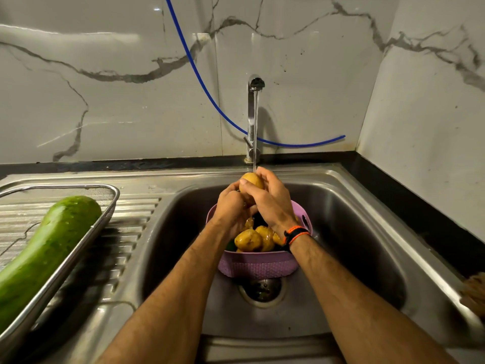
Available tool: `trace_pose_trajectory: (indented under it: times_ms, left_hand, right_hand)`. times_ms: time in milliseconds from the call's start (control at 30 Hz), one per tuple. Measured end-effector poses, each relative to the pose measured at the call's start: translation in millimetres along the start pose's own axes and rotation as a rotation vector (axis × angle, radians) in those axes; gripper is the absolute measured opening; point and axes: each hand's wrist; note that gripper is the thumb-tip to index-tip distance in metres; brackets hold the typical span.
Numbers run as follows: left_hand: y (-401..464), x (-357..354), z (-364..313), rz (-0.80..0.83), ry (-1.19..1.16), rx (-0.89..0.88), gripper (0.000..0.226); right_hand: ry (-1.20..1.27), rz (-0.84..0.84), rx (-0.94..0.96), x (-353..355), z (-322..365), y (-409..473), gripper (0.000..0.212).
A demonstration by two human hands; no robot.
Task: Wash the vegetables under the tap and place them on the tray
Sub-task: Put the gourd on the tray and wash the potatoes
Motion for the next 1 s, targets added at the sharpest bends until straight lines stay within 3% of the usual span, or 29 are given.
trace_pose_trajectory:
  times_ms: [167,333,500,633,800,900,1000]
  left_hand:
    - [3.0,2.3,-2.6,-0.102,-0.034,0.037,0.030]
    - [2.1,5.5,0.0,-0.049,0.030,0.066,0.030]
    - [5.6,6.2,-0.9,-0.135,0.003,0.013,0.036]
    - [2.1,5.8,-2.6,-0.112,0.034,0.010,0.034]
    - [2.9,6.2,-5.0,-0.203,0.005,-0.058,0.025]
    - [1.0,7.5,-4.3,-0.147,0.086,-0.030,0.032]
    - [-1.1,2.9,-5.3,-0.215,0.064,-0.086,0.033]
  right_hand:
    - [-0.036,0.003,0.040,1.3,-1.2,2.2,0.056]
    - [-0.061,0.032,0.027,4.9,-2.7,4.3,0.056]
    - [-0.083,0.067,0.045,3.1,-3.8,4.4,0.056]
    - [-0.142,0.092,0.045,2.8,-2.1,7.1,0.063]
    - [-0.198,0.083,0.093,-3.2,-2.2,2.5,0.062]
    - [-0.186,0.090,0.064,0.2,-1.8,4.1,0.062]
    - [-0.162,0.102,0.063,-0.8,-1.5,1.0,0.061]
Point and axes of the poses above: each hand's wrist, its own y-axis towards the middle knuckle, its own x-axis out of the back of the hand, z = x × y, and after that the axes turned 8 degrees about z, right-handed
